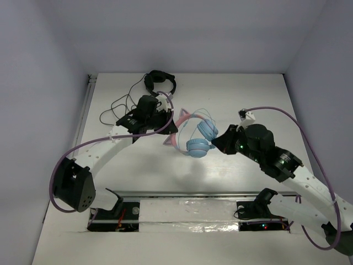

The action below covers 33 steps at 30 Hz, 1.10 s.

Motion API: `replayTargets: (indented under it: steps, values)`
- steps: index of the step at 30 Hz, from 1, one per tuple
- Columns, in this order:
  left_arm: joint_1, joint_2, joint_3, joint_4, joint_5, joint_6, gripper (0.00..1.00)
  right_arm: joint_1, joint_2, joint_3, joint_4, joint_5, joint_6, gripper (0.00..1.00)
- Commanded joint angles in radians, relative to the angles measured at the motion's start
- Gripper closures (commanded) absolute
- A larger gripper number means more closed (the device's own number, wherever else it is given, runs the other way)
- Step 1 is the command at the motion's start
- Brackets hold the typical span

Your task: Wrap the headphones

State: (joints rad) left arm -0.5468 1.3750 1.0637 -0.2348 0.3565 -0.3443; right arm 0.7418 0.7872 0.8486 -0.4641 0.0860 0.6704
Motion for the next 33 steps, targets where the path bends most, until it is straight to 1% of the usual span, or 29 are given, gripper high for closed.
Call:
replayTargets:
  steps: [1,5,9,11,12,13,15,16,17,18,22,24,26,27,28,31,33]
  values:
    - [0.044,-0.001,0.042,0.068,0.038,-0.021,1.0,0.01,-0.014,0.052,-0.013,-0.047,-0.012,1.0]
    - [0.067,0.006,0.041,0.074,0.05,-0.018,1.0,0.01,0.007,0.075,-0.036,-0.156,-0.034,1.0]
    - [0.103,0.012,0.033,0.095,0.097,-0.027,1.0,0.01,-0.008,0.075,-0.067,-0.144,-0.046,1.0]
    - [0.104,0.013,0.035,0.101,0.116,-0.027,1.0,0.01,-0.011,0.075,-0.074,-0.147,-0.048,1.0]
    - [0.114,0.012,0.032,0.101,0.117,-0.027,1.0,0.01,-0.016,0.075,-0.073,-0.15,-0.048,0.98]
    - [0.114,0.012,0.032,0.101,0.121,-0.028,1.0,0.01,-0.022,0.078,-0.073,-0.147,-0.046,0.92]
    - [0.114,0.003,0.03,0.1,0.121,-0.03,1.0,0.01,-0.028,0.081,-0.071,-0.126,-0.04,0.82]
    - [0.114,-0.001,0.03,0.097,0.118,-0.032,1.0,0.01,-0.031,0.083,-0.073,-0.109,-0.037,0.72]
    - [0.114,-0.004,0.032,0.094,0.11,-0.03,1.0,0.01,-0.032,0.083,-0.073,-0.109,-0.037,0.67]
    - [0.114,-0.011,0.035,0.089,0.102,-0.03,1.0,0.01,-0.032,0.081,-0.067,-0.118,-0.038,0.59]
    - [0.114,-0.01,0.045,0.08,0.099,-0.027,1.0,0.01,-0.031,0.061,-0.022,-0.221,-0.057,0.54]
    - [0.114,-0.005,0.048,0.077,0.098,-0.025,1.0,0.01,-0.043,0.052,0.005,-0.264,-0.069,0.54]
    - [0.114,-0.007,0.048,0.077,0.102,-0.024,1.0,0.01,-0.054,0.05,0.01,-0.253,-0.09,0.54]
    - [0.114,-0.008,0.048,0.077,0.102,-0.024,1.0,0.01,-0.062,0.043,0.018,-0.223,-0.097,0.55]
    - [0.114,-0.011,0.05,0.071,0.102,-0.022,1.0,0.01,-0.062,0.04,0.025,-0.213,-0.106,0.65]
    - [0.114,-0.022,0.058,0.054,0.104,-0.018,1.0,0.01,-0.036,0.021,0.054,-0.148,-0.138,0.8]
    - [0.114,-0.039,0.061,0.042,0.099,-0.009,1.0,0.01,-0.019,0.009,0.086,-0.103,-0.161,0.81]
